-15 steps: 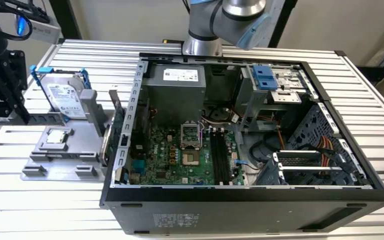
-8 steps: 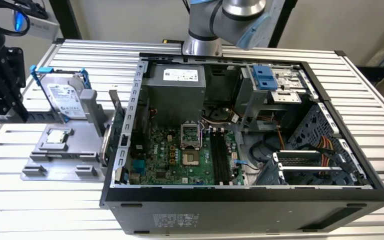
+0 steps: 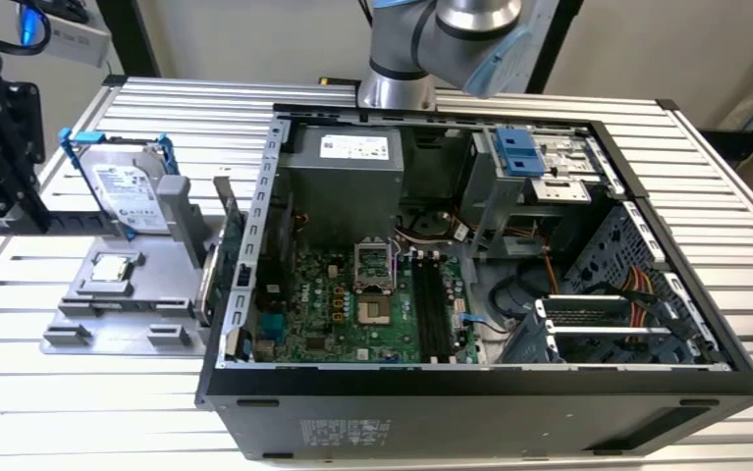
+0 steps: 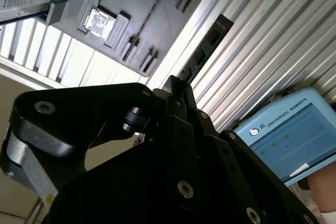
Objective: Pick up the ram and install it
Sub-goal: 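Pick up the ram and move it above insertion slot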
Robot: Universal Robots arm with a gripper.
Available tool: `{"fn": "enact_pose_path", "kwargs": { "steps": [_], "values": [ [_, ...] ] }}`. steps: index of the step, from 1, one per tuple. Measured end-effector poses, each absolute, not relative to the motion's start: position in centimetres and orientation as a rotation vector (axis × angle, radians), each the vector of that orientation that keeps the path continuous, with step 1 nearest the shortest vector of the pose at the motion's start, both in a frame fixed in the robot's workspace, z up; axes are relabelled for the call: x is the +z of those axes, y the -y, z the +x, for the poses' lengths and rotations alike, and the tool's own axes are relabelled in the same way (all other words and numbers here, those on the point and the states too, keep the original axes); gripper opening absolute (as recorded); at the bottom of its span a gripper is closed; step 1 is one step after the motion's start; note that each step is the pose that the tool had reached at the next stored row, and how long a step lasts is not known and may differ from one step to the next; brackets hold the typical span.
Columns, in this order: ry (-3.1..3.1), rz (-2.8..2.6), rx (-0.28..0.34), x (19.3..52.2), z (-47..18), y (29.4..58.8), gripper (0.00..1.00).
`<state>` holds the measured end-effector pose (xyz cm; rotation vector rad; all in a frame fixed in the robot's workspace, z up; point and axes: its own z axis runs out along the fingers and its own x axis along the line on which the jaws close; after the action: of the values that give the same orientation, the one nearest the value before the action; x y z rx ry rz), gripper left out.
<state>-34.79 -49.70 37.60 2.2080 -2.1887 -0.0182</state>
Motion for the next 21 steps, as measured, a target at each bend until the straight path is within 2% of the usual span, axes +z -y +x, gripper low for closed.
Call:
{"fn": "enact_pose_path", "kwargs": {
  "steps": [21],
  "values": [
    [2.189, 2.208, -0.018, 39.7, -34.8, 49.7, 0.00]
  ]
}}
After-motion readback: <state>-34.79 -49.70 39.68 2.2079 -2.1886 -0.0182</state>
